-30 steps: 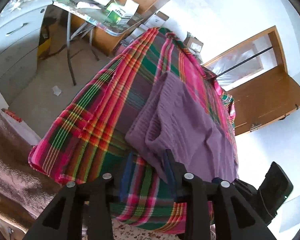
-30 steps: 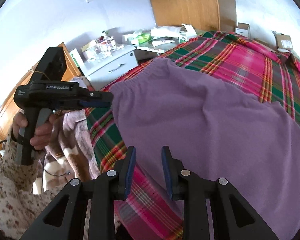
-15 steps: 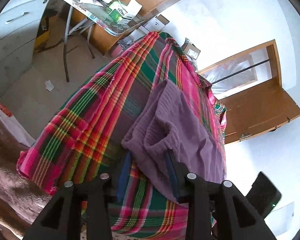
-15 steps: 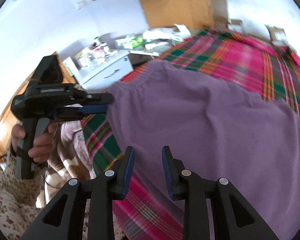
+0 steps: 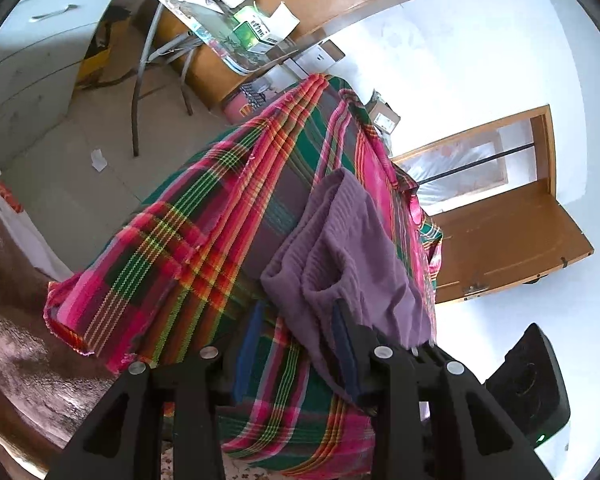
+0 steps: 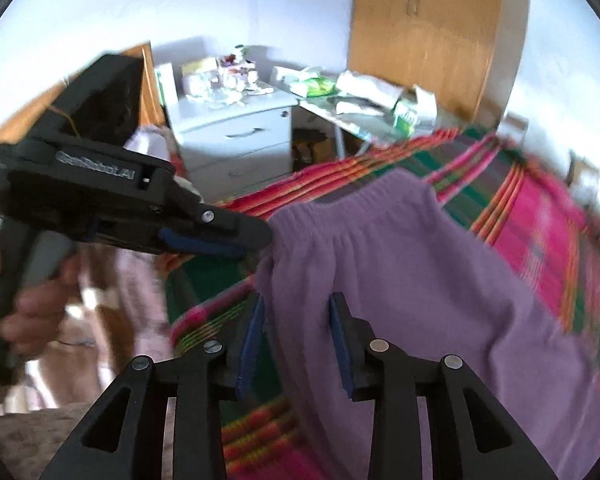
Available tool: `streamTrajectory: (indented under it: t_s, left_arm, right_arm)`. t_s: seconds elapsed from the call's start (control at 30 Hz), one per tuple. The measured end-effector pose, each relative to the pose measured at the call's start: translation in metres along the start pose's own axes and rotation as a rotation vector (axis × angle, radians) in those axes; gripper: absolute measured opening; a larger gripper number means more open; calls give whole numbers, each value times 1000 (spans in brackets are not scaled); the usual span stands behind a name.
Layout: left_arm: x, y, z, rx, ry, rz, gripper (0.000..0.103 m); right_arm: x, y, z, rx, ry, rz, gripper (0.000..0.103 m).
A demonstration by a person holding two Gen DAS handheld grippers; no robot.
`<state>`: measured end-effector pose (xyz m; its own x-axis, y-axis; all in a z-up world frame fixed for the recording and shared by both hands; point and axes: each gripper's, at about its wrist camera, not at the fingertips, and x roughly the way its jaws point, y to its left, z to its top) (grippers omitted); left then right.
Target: Fold clothes
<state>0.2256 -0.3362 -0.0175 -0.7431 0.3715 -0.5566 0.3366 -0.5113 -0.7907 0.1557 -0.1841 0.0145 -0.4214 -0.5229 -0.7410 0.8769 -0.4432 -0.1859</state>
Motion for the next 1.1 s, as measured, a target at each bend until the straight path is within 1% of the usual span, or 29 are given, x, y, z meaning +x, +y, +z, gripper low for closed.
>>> streamTrajectory:
  t_s: [0.03, 0.07, 0.1, 0.13, 0.17, 0.23, 0.27, 0.33, 0.47, 0.53, 0.6, 0.7, 0.73, 0.77, 0.87, 0.9, 0.97, 1.03, 1.1]
  left_arm:
    - [0, 0, 0, 0, 0, -1, 36]
    - [0, 1, 0, -3, 0, -2, 36]
    - [0, 1, 0, -5, 0, -4, 36]
    - [0, 2, 0, -7, 0, -6, 36]
    - [0, 2, 1, -16, 0, -7, 36]
    - [0, 2, 2, -17, 1, -4, 36]
    - [0, 1, 1, -15, -1, 2, 36]
    - [2, -3, 1, 1, -6, 19, 36]
    - [8, -7, 4, -4, -3, 22, 36]
    - [10, -8, 6, -13, -4, 21, 36]
    - [13, -11, 7, -4, -7, 39, 36]
    - [14, -18, 8, 24, -19, 77, 34]
    - [12, -20, 8, 39, -37, 84, 13]
    - [8, -23, 7, 53, -61, 88, 8]
    - [-9, -28, 8, 78, -146, 81, 8]
    - [-13, -28, 9, 76, -157, 79, 8]
    - [-17, -27, 11, 71, -155, 75, 8]
    - [-12, -23, 9, 71, -137, 108, 8]
    - [-2, -10, 7, 31, -92, 148, 8]
  right_arm:
    - [2, 3, 1, -23, -6, -38, 34]
    - [3, 2, 2, -24, -13, -46, 30]
    - [3, 2, 2, -22, -20, -51, 23]
    - [0, -3, 3, 7, -32, -24, 11]
    - [-3, -7, 3, 37, -45, 1, 9]
    - [-16, -23, 4, 122, -99, -9, 7]
    - [-21, -29, 5, 149, -119, -14, 6]
    - [-37, -49, 6, 244, -184, 0, 6]
    - [-56, -71, 10, 345, -252, -19, 6]
    - [-59, -75, 9, 373, -252, -2, 6]
    - [-58, -78, 9, 390, -250, 11, 6]
    - [-56, -75, 10, 390, -240, 24, 6]
    - [-55, -73, 11, 390, -238, 32, 6]
    - [-56, -73, 12, 387, -239, 38, 6]
    - [-58, -67, 14, 372, -250, 47, 6]
    - [-59, -65, 15, 372, -254, 55, 6]
    - [-59, -61, 16, 372, -257, 73, 6]
    - [-52, -51, 16, 347, -235, 80, 6]
    - [-43, -43, 13, 326, -206, 83, 6]
